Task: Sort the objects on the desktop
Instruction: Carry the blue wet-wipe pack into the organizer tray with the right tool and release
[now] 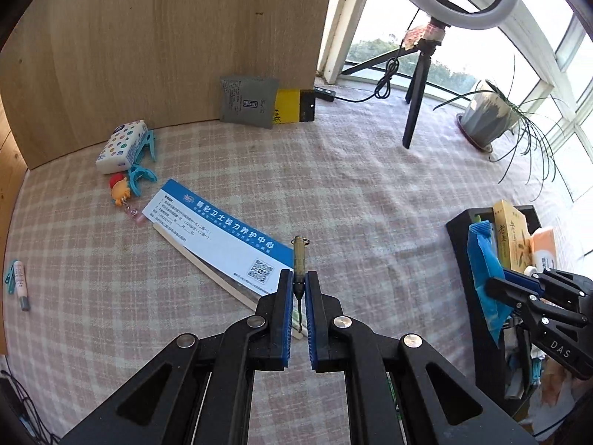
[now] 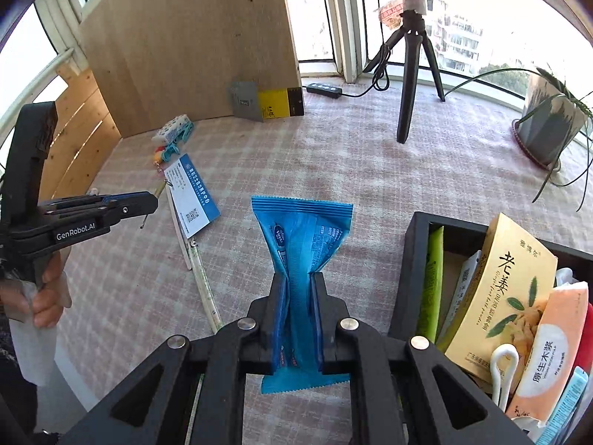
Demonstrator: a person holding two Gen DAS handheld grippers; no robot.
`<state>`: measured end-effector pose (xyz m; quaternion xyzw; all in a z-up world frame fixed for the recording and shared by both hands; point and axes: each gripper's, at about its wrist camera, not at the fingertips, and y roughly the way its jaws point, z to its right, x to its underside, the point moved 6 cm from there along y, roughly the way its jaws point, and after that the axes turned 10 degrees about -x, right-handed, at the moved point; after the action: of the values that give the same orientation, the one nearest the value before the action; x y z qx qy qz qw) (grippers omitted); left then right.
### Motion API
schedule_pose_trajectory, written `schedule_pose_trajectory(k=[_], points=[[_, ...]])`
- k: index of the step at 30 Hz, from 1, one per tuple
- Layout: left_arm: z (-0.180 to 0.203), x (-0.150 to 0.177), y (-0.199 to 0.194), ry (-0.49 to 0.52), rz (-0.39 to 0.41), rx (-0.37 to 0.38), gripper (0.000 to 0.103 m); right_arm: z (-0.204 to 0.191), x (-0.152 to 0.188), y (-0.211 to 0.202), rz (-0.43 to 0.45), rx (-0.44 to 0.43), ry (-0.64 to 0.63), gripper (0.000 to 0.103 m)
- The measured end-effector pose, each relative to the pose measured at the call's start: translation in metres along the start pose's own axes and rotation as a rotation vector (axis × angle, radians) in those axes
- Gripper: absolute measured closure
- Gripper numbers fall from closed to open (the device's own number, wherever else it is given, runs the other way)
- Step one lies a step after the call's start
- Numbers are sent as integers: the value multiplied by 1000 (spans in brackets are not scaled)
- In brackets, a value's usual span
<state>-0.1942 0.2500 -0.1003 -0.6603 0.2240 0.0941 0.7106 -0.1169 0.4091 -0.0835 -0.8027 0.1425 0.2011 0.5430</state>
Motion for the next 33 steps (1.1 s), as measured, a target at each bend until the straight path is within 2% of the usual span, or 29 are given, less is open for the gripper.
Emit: schedule_pose_trajectory(k=[4,10,16,20,28,32,33], points=[[55,-3,-14,70,13,78,96,32,13,-49,65,29,76,92],[146,-6,-16,168,5,187,96,90,41,-108,126,136,196,91],[221,-10,-5,242,-21,242,96,136,72,-149,166,218,304,91],[248,-14,9,255,-47,238,96,158,90,-162,175,243,365,91],[269,-18,25,282,-73,228,96,181,105,-171,183,280,422,90],[272,-20,29,280,-89,232,93,186,104,-175,179,311,434,64],[271,-21,28,273,-84,230,93,186,103,-177,187,321,430,63]])
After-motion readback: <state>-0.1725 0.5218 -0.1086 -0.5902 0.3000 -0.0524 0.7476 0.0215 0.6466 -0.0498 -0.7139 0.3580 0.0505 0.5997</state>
